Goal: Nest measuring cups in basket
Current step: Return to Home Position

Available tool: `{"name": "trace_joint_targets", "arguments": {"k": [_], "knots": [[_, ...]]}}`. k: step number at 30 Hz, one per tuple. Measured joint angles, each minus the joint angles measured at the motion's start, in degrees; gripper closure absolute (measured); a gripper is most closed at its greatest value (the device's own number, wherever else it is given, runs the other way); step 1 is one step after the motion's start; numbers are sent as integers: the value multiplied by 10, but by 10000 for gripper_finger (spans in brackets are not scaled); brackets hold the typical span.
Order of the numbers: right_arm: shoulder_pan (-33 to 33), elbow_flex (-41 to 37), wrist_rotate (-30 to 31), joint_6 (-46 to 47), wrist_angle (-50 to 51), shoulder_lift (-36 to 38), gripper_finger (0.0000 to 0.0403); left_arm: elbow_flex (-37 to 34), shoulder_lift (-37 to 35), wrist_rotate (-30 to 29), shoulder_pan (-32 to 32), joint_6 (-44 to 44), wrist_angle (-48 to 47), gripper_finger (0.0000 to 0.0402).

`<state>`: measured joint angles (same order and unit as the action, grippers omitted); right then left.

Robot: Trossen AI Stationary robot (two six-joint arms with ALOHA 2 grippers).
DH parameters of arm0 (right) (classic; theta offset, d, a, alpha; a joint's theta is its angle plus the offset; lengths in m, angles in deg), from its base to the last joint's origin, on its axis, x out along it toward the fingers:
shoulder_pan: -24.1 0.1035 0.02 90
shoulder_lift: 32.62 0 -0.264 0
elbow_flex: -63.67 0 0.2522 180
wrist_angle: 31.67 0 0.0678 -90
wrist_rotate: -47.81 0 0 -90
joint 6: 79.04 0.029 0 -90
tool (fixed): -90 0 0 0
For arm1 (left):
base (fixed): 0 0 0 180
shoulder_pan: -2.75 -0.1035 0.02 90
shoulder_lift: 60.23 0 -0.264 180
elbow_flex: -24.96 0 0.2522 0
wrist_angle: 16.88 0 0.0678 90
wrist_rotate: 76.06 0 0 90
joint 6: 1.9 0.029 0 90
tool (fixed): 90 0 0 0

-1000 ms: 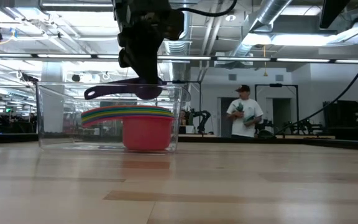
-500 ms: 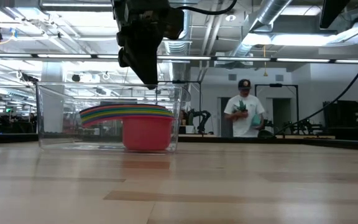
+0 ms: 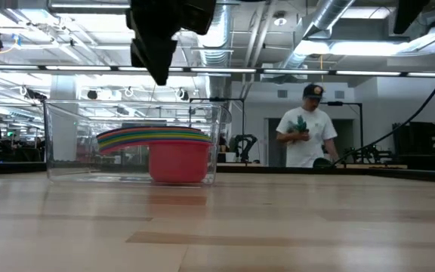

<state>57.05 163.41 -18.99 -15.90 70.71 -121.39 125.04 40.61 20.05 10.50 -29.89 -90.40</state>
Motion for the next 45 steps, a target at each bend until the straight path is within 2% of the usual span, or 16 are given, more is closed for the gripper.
{"name": "trace_joint_targets", "arguments": {"k": [3,5,7,8,10,12,14,15,17,21,24,30,34,36,41,45], "knots": [[-2,0,-7,-6,-11,0,285,-2,0,-3,2,2,9,356],[-7,0,10,-11,-14,-1,285,-3,0,-6,1,-22,15,356],[-11,0,36,-61,-21,-1,285,-3,0,-8,0,-30,16,356],[-13,0,36,-117,-33,-2,285,-3,0,2,0,-12,12,356],[-13,0,18,-240,-58,1,285,-3,0,81,0,38,-7,356],[-12,4,-25,-343,-80,14,285,-3,-2,215,-2,91,-49,356],[-13,15,-63,-383,-112,39,285,-3,-7,321,-1,129,-93,356],[-15,15,-71,-388,-133,56,285,-3,-13,328,1,142,-95,356],[-12,4,-68,-412,-208,96,285,-4,-31,274,6,153,-82,356],[2,-72,-69,-544,-421,191,285,-4,-98,173,10,134,-40,356],[1,-155,-76,-547,-515,261,285,-32,-188,126,18,138,4,356],[-39,-287,-95,-539,-684,335,285,-215,-431,18,36,45,155,356],[-80,-324,-106,-544,-741,342,285,-371,-591,-15,46,28,304,356],[-106,-342,-139,-558,-771,340,285,-442,-659,-21,46,11,370,356],[-181,-377,-263,-572,-872,314,285,-588,-777,-49,46,-33,480,356],[-232,-388,-297,-571,-887,285,285,-652,-824,-64,46,-47,524,356]]}}
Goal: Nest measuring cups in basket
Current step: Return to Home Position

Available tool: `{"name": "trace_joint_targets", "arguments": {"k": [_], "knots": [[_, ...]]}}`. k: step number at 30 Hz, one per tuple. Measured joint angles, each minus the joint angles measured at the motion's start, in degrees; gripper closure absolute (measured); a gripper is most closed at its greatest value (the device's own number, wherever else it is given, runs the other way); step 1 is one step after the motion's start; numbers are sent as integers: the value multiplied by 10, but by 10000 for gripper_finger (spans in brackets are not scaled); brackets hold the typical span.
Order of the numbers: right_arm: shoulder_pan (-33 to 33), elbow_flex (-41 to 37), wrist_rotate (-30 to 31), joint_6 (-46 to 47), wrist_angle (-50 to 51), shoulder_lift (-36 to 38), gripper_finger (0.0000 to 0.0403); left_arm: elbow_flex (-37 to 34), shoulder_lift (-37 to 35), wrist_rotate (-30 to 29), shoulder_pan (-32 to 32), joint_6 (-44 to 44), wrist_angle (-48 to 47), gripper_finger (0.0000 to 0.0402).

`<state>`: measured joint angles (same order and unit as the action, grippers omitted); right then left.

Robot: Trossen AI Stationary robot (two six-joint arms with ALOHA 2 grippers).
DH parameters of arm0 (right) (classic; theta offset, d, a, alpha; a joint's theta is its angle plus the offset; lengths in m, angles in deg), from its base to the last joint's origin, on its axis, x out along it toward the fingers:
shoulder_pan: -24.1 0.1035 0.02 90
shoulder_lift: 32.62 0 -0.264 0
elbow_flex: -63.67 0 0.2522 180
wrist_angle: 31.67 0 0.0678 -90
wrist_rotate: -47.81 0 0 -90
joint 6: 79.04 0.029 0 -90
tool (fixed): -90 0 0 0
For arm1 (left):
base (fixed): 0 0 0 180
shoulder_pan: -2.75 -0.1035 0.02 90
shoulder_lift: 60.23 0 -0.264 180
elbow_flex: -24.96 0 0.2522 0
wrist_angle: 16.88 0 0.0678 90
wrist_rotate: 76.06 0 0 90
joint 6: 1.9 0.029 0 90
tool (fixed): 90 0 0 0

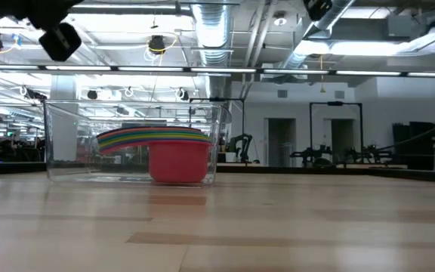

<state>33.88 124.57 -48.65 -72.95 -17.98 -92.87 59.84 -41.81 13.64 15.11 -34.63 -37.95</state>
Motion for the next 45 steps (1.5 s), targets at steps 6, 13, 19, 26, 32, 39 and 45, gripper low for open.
{"name": "trace_joint_targets", "arguments": {"k": [6,13,19,26,32,39,45], "knots": [[-52,-13,-25,14,13,0,285,-13,-14,-4,0,13,10,356],[-65,-148,-24,40,-88,113,285,-13,-13,-2,0,16,15,356],[-61,-265,7,46,-189,217,285,-15,-13,-6,0,79,10,356],[-61,-356,15,50,-235,308,285,-49,-22,-34,-1,96,22,356],[-62,-403,41,50,-237,370,285,-132,-70,-34,-2,86,129,356],[-62,-454,40,50,-249,431,285,-204,-155,-41,-3,73,181,356],[-75,-466,36,48,-194,490,285,-204,-183,-22,-17,128,187,356]]}}
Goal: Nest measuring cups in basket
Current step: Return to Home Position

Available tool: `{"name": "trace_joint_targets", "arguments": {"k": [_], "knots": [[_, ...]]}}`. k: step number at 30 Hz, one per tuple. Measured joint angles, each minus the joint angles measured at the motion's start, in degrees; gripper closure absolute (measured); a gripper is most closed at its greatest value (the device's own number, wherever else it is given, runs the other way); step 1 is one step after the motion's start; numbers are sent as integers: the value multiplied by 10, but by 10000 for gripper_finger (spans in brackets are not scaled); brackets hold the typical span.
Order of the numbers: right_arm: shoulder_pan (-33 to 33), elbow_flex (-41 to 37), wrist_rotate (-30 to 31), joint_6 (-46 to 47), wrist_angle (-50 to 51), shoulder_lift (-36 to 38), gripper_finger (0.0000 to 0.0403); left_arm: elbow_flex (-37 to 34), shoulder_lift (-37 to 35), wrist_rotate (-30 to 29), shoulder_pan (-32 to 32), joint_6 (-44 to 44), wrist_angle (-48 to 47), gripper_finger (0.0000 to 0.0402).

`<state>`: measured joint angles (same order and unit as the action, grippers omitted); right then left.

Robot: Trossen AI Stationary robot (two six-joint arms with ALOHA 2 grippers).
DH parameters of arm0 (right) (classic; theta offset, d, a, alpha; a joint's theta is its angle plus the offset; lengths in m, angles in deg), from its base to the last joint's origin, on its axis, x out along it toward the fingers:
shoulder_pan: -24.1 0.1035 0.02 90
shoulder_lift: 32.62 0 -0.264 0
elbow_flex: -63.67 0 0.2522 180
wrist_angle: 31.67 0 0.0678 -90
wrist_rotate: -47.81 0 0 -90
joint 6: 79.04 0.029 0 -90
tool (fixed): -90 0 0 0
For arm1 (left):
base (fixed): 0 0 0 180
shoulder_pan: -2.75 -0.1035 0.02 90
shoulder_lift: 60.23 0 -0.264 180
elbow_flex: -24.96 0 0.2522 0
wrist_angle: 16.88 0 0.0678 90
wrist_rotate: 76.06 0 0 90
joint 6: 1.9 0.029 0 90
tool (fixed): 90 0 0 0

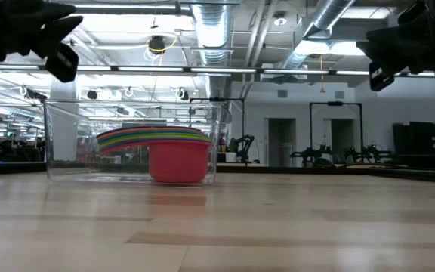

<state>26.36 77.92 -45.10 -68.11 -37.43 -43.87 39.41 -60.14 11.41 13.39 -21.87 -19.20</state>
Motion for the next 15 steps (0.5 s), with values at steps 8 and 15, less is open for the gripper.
{"name": "trace_joint_targets", "arguments": {"k": [8,15], "knots": [[-40,0,-2,-13,78,66,285,0,1,25,-64,-8,-29,356],[-57,-1,29,0,137,96,285,0,1,51,-81,-15,-31,356]]}}
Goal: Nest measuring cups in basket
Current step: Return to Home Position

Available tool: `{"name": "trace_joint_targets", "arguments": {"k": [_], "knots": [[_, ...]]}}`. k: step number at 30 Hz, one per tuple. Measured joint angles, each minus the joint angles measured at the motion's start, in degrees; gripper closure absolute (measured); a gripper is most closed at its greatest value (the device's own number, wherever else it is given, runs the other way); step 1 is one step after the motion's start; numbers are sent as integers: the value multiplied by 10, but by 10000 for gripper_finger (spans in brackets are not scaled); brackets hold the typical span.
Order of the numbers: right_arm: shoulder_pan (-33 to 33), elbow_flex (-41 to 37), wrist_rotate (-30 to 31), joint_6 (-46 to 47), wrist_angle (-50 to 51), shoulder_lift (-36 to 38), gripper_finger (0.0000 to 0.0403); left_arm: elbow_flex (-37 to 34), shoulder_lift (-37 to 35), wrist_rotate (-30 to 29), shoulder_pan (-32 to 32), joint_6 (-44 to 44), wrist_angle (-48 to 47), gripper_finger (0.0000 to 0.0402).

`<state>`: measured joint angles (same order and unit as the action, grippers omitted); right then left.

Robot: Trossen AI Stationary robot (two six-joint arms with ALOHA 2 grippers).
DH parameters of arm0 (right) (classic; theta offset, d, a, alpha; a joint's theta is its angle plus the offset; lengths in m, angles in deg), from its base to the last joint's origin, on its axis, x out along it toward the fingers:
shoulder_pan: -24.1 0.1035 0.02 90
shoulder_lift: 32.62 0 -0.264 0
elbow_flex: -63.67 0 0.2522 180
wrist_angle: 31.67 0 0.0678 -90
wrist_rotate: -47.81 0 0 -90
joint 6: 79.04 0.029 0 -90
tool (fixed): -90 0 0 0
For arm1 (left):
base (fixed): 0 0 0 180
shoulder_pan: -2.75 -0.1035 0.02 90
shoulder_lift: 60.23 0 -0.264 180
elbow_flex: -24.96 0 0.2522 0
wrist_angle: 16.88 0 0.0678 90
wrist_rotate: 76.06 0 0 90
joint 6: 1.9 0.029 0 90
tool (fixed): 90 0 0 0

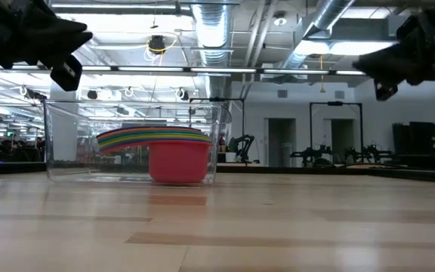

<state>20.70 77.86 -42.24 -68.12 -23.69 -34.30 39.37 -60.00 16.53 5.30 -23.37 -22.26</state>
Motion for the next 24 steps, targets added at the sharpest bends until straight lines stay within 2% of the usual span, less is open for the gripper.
{"name": "trace_joint_targets", "arguments": {"k": [3,8,12,17,24], "knots": [[-2,0,2,29,40,8,285,0,0,32,0,-5,0,356],[-2,0,2,23,46,9,285,0,0,65,0,1,-6,356],[-1,0,2,23,48,9,285,0,0,46,0,60,-19,356],[0,0,2,23,50,9,285,0,0,35,0,67,-62,356],[0,0,2,22,51,9,285,0,2,11,0,67,-64,356]]}}
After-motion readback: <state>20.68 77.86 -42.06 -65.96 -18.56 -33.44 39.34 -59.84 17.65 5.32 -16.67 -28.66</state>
